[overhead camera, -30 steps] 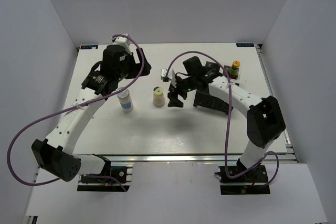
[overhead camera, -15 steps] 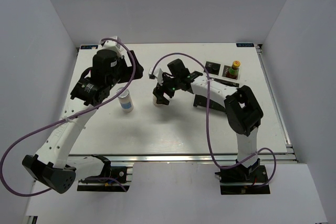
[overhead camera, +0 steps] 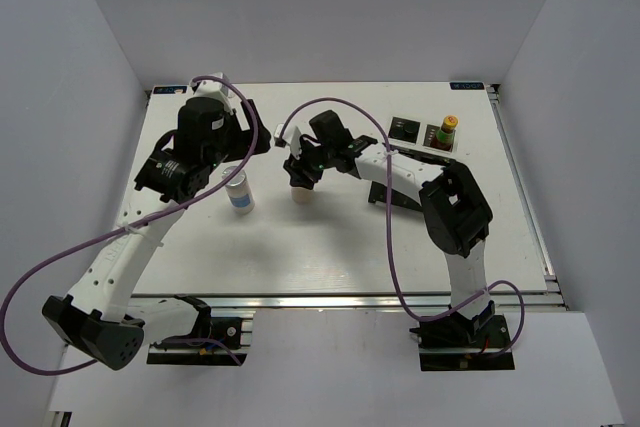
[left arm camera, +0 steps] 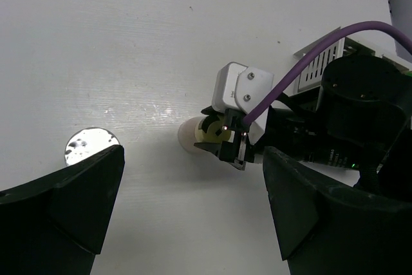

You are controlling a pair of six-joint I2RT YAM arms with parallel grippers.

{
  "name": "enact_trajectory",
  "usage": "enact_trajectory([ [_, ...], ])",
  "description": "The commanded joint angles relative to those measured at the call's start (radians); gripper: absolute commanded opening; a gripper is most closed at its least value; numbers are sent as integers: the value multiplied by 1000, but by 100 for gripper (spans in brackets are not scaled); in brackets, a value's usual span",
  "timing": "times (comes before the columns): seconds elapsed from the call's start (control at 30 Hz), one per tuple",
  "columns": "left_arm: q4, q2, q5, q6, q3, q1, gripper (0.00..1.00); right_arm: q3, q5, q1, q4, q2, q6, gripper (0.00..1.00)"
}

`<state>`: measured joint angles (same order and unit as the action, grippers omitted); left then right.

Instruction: Organize the condiment bottles

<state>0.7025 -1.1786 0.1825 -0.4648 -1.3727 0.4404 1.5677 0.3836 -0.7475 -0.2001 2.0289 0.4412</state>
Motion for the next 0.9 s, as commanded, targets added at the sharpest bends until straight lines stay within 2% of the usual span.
enact_trajectory([
  [0.0, -12, 30, 9, -5, 15, -3, 98, -17, -3, -3, 28, -24, 39, 46],
  [0.13, -21, 30, 5, -8, 24, -3, 98, -34, 1, -1, 11, -38, 53, 44],
  [0.23, -23, 30, 5, -5, 26, -3, 98, -35, 8, -1, 1, -41, 59, 53],
  [0.27, -23, 30, 5, -5, 26, -3, 98, -34, 6, -1, -4, -39, 60, 59],
  [0.53, -20, 43, 9, -6, 32, -3, 98, -34, 3, -1, -10, -35, 70, 63],
  [0.63, -21, 48, 11, -8, 34, -3, 98, -35, 9, -1, -10, -41, 74, 56],
  [0.73, -21, 48, 9, -9, 35, -3, 98, -34, 21, 0, -21, -47, 85, 43],
  [0.77, -20, 48, 11, -11, 35, -3, 98, -31, 35, 7, -24, -58, 85, 29],
  [0.87, -17, 50, 11, -8, 40, -3, 98, -20, 89, 33, -36, -104, 62, 0],
])
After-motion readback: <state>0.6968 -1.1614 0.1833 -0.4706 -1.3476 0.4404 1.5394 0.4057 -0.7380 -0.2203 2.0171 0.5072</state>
